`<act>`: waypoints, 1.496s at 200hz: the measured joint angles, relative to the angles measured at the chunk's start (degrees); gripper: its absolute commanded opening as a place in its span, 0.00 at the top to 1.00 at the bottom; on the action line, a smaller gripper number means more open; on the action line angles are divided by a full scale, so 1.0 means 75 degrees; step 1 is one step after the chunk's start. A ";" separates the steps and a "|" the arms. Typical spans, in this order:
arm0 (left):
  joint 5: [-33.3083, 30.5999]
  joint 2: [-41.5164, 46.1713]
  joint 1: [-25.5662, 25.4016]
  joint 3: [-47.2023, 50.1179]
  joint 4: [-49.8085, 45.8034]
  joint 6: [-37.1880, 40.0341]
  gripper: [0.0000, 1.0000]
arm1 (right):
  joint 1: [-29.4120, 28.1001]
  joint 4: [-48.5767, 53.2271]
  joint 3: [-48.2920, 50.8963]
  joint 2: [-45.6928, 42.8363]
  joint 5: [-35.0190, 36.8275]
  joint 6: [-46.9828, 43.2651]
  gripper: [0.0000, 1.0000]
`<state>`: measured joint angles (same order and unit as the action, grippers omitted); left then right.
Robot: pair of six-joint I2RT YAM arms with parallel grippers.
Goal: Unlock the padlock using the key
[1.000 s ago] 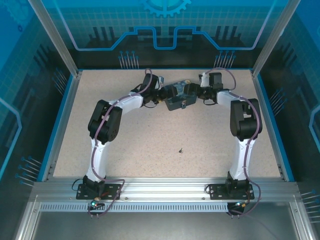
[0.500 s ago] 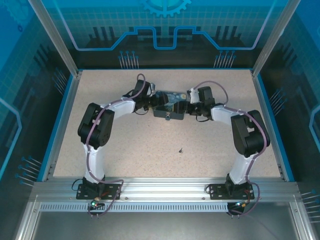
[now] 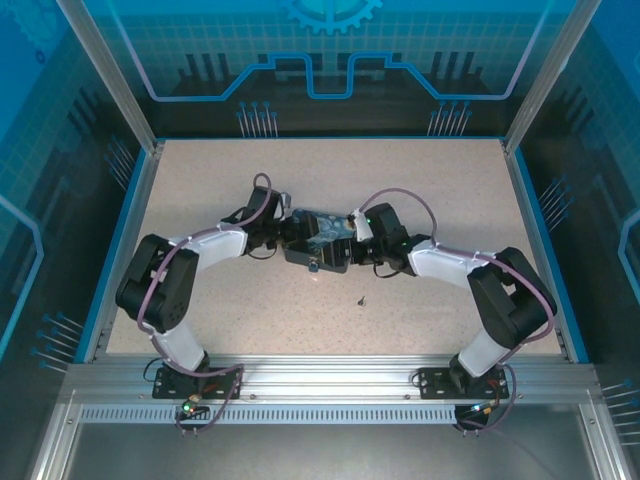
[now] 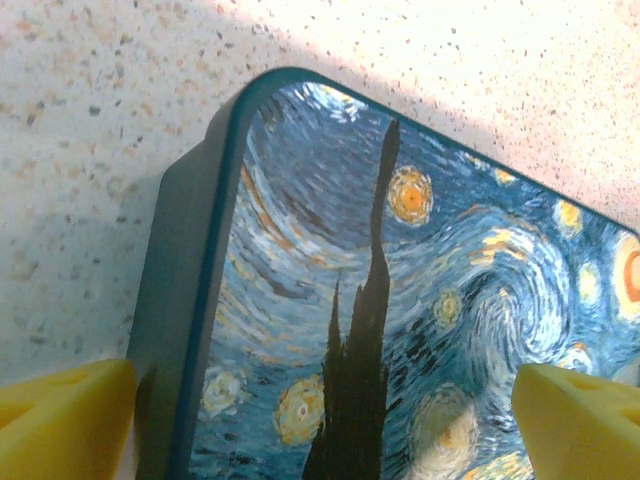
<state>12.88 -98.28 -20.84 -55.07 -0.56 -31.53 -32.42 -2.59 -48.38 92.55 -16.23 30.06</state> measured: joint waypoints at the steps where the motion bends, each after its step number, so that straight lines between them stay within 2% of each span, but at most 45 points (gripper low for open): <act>1: 0.0000 0.0009 0.0000 0.0009 0.0000 -0.0003 0.03 | -0.0006 0.0000 0.0006 0.0000 -0.0003 0.0000 0.02; 59: -0.0090 0.0184 0.0003 0.0160 0.0012 0.0020 0.01 | -0.0402 0.0449 0.0067 -0.0277 0.0050 -0.0015 0.00; 95: -0.0058 0.0699 0.0154 0.0169 -0.0003 0.0064 0.01 | -0.0367 0.1116 0.0073 -0.1081 0.0437 -0.0041 0.01; 134: -0.0169 0.2215 0.0819 0.0367 0.0073 0.0254 0.01 | -0.0219 0.2331 0.0085 -0.1953 0.1102 0.0239 0.18; 179: -0.0431 0.3692 0.1037 0.0758 0.0073 0.0481 0.01 | -0.0501 0.3456 0.0443 -0.1880 0.1612 0.1177 0.36; 232: -0.0434 0.4097 0.1131 0.1023 0.0044 0.0606 0.01 | -0.1212 0.3937 0.0493 -0.0938 0.2055 0.1955 0.52; 299: -0.0428 0.4132 0.1195 0.1125 -0.0035 0.0624 0.01 | -0.1335 0.4074 0.0251 -0.0408 0.2288 0.2369 0.62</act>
<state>9.67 -67.29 -11.88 -46.63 -0.82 -26.85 -42.44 27.97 -46.50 89.49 0.93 47.83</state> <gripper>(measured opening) 0.989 0.402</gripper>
